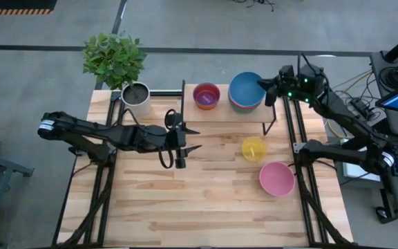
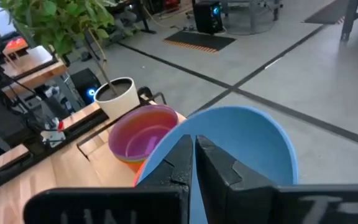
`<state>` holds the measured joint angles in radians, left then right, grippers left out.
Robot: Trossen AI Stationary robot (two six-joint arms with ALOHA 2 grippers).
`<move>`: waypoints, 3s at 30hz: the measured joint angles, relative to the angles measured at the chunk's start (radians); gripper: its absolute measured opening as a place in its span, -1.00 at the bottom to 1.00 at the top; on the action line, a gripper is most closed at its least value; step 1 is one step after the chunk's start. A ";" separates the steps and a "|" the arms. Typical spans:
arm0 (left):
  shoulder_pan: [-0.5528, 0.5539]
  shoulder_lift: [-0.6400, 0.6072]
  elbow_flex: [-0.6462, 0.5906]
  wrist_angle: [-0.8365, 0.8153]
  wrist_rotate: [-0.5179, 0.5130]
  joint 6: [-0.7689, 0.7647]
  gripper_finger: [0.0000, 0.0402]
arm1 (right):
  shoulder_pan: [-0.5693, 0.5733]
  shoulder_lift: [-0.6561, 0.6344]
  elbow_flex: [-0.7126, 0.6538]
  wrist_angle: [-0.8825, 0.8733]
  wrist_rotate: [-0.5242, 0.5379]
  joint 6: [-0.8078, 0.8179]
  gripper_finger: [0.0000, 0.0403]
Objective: Place and stack bowls onto a shelf
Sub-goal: Stack the large blue bowl on top of the large orange bowl on the shelf, then stack the small yellow bowl on top of the small purple bowl on the shelf
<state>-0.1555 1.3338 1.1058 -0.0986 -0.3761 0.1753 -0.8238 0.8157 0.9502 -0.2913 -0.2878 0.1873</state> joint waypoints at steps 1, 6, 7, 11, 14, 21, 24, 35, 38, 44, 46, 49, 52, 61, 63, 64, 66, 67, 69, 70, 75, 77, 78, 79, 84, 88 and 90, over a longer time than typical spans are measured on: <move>0.000 0.000 -0.018 0.026 0.001 0.000 -0.05 | 0.000 -0.006 -0.022 0.019 0.000 0.005 -0.96; 0.000 -0.019 -0.093 0.113 0.002 0.000 -0.05 | 0.002 -0.018 -0.071 0.044 0.023 0.004 -0.96; 0.000 -0.028 -0.099 0.114 0.001 0.000 -0.05 | 0.004 -0.018 -0.076 0.046 0.033 -0.003 -0.96; 0.000 -0.064 -0.100 0.124 0.001 0.001 -0.05 | 0.008 -0.008 -0.110 0.130 0.061 -0.011 -0.96; 0.000 -0.083 -0.106 0.114 0.001 0.001 -0.05 | 0.008 0.009 -0.123 0.201 0.063 -0.003 -0.96; 0.000 -0.107 -0.117 0.073 -0.004 0.000 -0.05 | 0.008 0.077 -0.124 0.212 0.165 -0.025 -0.96; 0.000 -0.107 -0.119 0.070 -0.005 0.000 -0.05 | 0.008 0.101 -0.124 0.213 0.191 -0.026 -0.96; 0.000 -0.107 -0.119 0.052 -0.007 0.000 -0.05 | 0.010 0.129 -0.088 0.229 0.187 -0.004 -0.96; 0.000 -0.106 -0.119 0.053 -0.007 0.001 -0.05 | 0.025 0.143 -0.070 0.234 0.183 -0.017 -0.96; 0.002 -0.106 -0.119 0.053 -0.007 0.003 -0.05 | 0.024 0.206 -0.070 0.333 0.186 -0.029 -0.96; 0.002 -0.106 -0.119 0.053 -0.007 0.003 -0.05 | 0.024 0.238 -0.068 0.345 0.194 -0.040 -0.96; 0.002 -0.106 -0.119 0.051 -0.007 0.003 -0.05 | 0.025 0.280 -0.069 0.335 0.234 -0.058 -0.96; 0.002 -0.106 -0.119 0.049 -0.007 0.003 -0.05 | 0.025 0.303 -0.066 0.344 0.237 -0.058 -0.96; 0.002 -0.106 -0.119 0.045 -0.007 0.003 -0.05 | 0.028 0.256 -0.038 0.348 0.209 -0.050 -0.96; 0.002 -0.106 -0.119 0.045 -0.007 0.003 -0.05 | 0.038 0.226 -0.038 0.345 0.176 -0.035 -0.96; 0.002 -0.106 -0.119 0.045 -0.007 0.003 -0.05 | 0.046 0.209 -0.038 0.336 0.157 -0.022 -0.96; 0.003 -0.106 -0.119 0.045 -0.007 0.003 -0.05 | 0.071 0.176 -0.038 0.311 0.119 0.007 -0.96; 0.003 -0.106 -0.119 0.045 -0.007 0.003 -0.05 | 0.088 0.161 -0.038 0.297 0.099 0.020 -0.96; 0.006 -0.105 -0.119 0.045 -0.007 0.003 -0.05 | 0.136 0.132 -0.038 0.287 0.070 0.050 -0.96; 0.008 -0.105 -0.119 0.045 -0.007 0.003 -0.05 | 0.169 0.119 -0.038 0.287 0.063 0.057 -0.96; 0.019 -0.105 -0.119 0.040 -0.008 0.001 -0.05 | 0.346 0.082 -0.028 0.252 0.058 0.093 -0.96; 0.018 -0.105 -0.119 0.027 -0.011 -0.002 -0.05 | 0.412 0.083 0.005 0.163 0.078 0.118 -0.96; 0.018 -0.106 -0.119 0.024 -0.011 -0.006 -0.05 | 0.444 0.090 0.025 0.103 0.095 0.134 -0.96; 0.018 -0.107 -0.119 0.021 -0.011 -0.012 -0.05 | 0.477 0.101 0.047 0.038 0.114 0.148 -0.96; 0.018 -0.146 -0.119 -0.018 -0.012 -0.068 -0.05 | 0.630 0.197 0.172 -0.311 0.145 0.248 -0.96; 0.018 -0.179 -0.122 -0.046 -0.067 -0.106 -0.05 | 0.739 0.302 0.265 -0.534 0.204 0.333 -0.96; 0.018 -0.193 -0.131 -0.052 -0.085 -0.120 -0.05 | 0.772 0.352 0.295 -0.626 0.208 0.392 -0.96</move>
<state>-0.1375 1.1406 0.9751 -0.1501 -0.4615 0.0553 -0.0522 1.1676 1.2456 -0.9177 -0.0795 0.5795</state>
